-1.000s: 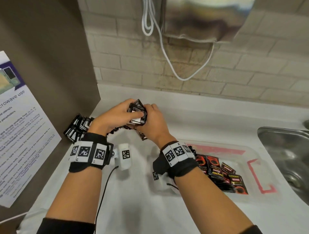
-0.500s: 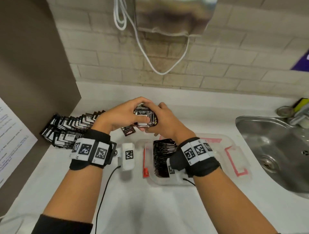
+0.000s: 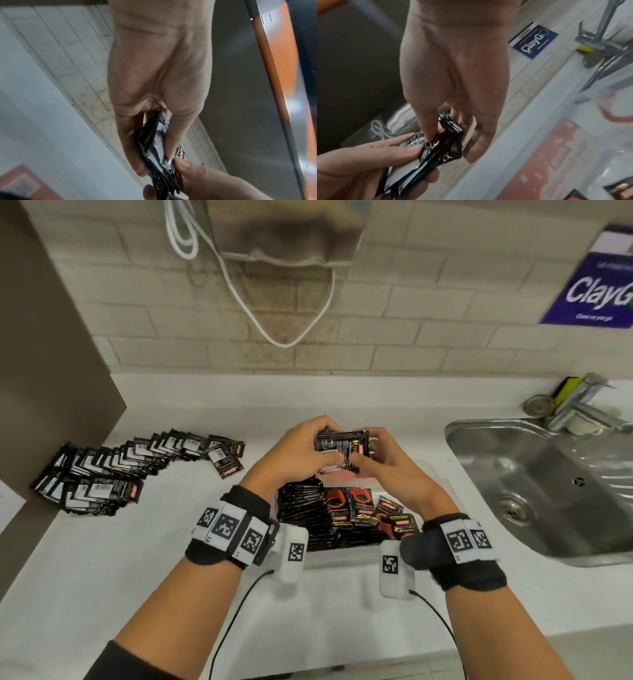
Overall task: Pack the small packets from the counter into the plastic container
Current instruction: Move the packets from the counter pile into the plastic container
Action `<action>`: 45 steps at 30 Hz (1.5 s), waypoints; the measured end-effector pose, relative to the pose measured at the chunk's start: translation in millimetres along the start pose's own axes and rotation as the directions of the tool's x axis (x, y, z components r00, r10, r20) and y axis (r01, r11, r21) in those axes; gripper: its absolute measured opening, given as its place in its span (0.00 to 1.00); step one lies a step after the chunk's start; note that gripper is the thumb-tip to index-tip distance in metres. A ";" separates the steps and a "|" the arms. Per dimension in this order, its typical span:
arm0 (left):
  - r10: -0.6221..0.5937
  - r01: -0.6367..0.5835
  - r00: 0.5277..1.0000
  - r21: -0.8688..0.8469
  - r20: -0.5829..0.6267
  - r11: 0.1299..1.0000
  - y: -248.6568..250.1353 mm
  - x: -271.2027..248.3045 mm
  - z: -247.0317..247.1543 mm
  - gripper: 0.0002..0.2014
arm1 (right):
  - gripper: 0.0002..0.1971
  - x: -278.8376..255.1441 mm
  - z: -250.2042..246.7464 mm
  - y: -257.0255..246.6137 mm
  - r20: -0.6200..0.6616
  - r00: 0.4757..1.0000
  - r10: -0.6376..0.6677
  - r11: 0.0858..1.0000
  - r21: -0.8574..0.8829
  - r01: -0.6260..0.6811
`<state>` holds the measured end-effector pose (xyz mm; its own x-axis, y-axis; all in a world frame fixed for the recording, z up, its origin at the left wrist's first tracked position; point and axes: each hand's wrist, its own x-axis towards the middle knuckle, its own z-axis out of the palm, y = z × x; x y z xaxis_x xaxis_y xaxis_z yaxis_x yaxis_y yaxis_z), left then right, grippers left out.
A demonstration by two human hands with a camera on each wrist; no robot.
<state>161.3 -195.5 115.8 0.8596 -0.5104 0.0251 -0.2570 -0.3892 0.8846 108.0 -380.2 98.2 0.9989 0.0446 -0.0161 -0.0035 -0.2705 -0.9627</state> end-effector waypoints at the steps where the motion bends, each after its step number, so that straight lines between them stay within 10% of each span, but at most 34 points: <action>1: -0.002 0.002 1.000 0.023 0.005 1.000 -0.4 1.0 8.6 0.14 | 0.18 -3.3 -4.3 6.0 -0.007 1.000 0.018 1.000 -0.001 -0.018; 19: -0.241 0.001 0.930 0.655 0.277 0.756 -19.5 2.9 102.0 0.20 | 0.13 -34.4 -15.6 76.5 0.000 0.978 0.206 0.930 -0.309 -0.196; 32: -0.297 -0.017 0.889 0.673 0.348 0.739 -10.7 2.3 85.7 0.10 | 0.02 -28.9 -11.5 91.2 -0.158 0.979 0.127 0.932 -0.319 -0.172; 45: -0.272 -0.011 0.905 0.659 0.326 0.752 -10.8 1.8 86.0 0.12 | 0.21 -23.4 -9.2 98.7 -0.286 0.951 0.119 0.933 -0.294 -0.205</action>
<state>127.6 -258.2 66.2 0.7045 -0.6059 -0.3696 -0.4934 -0.7924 0.3586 84.7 -416.7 6.0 0.9630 -0.2644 -0.0524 -0.1939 -0.5447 -0.8159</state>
